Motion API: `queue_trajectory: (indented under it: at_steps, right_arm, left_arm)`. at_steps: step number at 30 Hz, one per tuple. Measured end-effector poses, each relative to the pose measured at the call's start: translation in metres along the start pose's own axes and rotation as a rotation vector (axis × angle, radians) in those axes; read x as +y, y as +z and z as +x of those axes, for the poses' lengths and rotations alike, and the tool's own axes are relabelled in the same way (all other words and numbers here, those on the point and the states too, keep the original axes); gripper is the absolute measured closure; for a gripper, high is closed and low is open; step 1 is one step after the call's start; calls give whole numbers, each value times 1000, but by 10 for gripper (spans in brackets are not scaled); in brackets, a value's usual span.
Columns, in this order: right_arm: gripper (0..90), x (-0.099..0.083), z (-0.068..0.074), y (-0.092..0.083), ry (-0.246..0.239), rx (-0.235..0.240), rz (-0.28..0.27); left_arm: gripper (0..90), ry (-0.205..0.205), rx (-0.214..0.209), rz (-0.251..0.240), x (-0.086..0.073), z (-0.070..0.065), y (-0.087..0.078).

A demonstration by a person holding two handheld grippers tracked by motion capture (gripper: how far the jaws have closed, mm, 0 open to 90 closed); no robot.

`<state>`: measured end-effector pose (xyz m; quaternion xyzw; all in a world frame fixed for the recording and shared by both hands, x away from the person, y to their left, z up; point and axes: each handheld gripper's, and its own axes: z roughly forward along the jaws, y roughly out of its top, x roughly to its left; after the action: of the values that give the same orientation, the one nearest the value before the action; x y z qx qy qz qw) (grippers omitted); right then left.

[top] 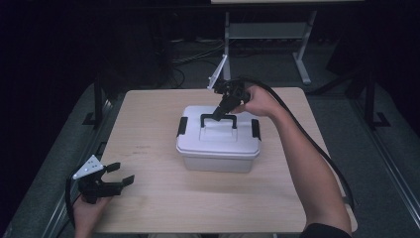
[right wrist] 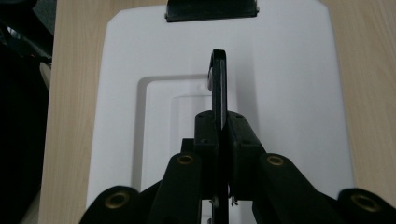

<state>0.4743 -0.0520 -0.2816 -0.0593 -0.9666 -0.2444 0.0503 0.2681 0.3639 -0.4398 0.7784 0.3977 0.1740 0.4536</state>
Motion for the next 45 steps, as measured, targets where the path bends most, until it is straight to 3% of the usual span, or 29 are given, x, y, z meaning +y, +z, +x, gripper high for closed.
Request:
queue_trajectory:
  at_steps: [9,16,27,45]
  right_arm:
    - [673,-3,0,-1,32,-27,-1]
    - [620,-9,2,-10,45,-65,-31]
    - [523,-37,14,-33,98,-121,-81]
    - [432,-80,29,-44,165,-161,-110]
  left_arm:
    - [182,0,0,1,0,0,0]
    - [182,5,-3,3,0,-1,1]
    - [182,7,-4,6,0,-2,1]
    - [181,5,-8,4,1,-2,4]
